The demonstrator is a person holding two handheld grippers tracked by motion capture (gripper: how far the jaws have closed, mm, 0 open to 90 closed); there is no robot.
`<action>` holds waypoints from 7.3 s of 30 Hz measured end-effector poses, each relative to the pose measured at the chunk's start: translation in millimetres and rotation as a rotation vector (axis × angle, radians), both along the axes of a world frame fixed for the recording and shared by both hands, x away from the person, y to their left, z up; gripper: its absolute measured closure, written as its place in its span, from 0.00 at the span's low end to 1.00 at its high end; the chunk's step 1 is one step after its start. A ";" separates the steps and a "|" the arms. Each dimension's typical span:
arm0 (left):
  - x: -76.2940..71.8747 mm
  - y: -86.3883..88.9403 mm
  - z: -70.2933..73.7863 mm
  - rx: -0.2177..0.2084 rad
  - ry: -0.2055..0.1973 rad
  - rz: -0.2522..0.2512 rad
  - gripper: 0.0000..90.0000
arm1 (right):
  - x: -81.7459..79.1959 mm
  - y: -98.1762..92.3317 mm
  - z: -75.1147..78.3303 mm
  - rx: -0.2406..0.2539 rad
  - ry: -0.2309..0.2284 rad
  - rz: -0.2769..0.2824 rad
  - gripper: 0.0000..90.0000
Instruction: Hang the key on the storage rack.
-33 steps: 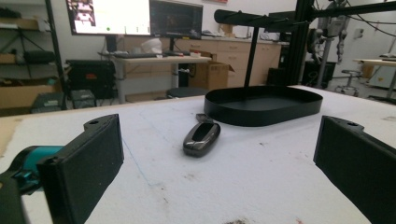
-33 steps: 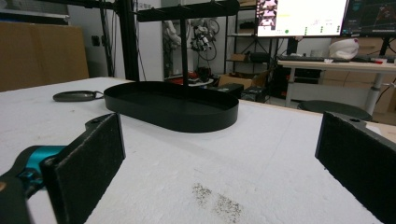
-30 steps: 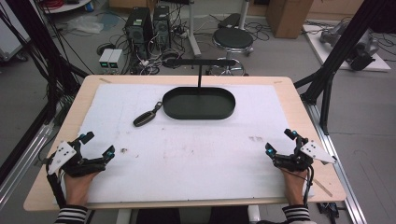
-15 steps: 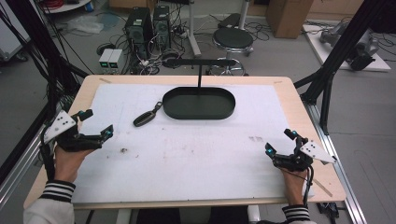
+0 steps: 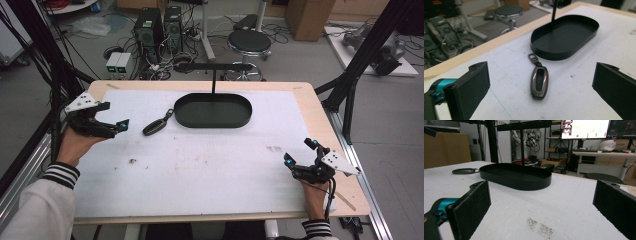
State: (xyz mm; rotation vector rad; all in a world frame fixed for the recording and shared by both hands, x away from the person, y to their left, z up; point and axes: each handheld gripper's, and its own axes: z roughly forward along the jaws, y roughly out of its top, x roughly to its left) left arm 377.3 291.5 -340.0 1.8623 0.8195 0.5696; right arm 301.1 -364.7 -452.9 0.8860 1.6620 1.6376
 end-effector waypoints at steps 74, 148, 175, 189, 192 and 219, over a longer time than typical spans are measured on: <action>130.4 -112.4 -53.7 0.613 0.547 -0.180 0.04 | 0.2 -1.1 -0.1 0.008 -0.002 0.002 0.00; 126.2 -115.6 -41.9 0.623 0.581 0.016 0.55 | 0.2 -1.4 -0.1 0.022 0.005 0.000 0.00; 105.4 -97.3 20.5 0.362 0.389 0.051 0.55 | 0.1 -1.4 -0.1 0.021 0.006 -0.001 0.01; 98.6 -103.9 49.6 0.246 0.278 0.062 0.55 | 0.4 -1.6 -0.1 0.019 0.002 -0.001 0.01; 98.1 -107.3 57.3 0.224 0.254 0.062 0.55 | 0.3 -1.5 -0.1 0.021 0.004 -0.001 0.01; 104.6 -147.5 91.2 0.176 0.193 0.052 0.55 | 0.5 -2.0 -0.1 0.018 0.001 0.000 0.01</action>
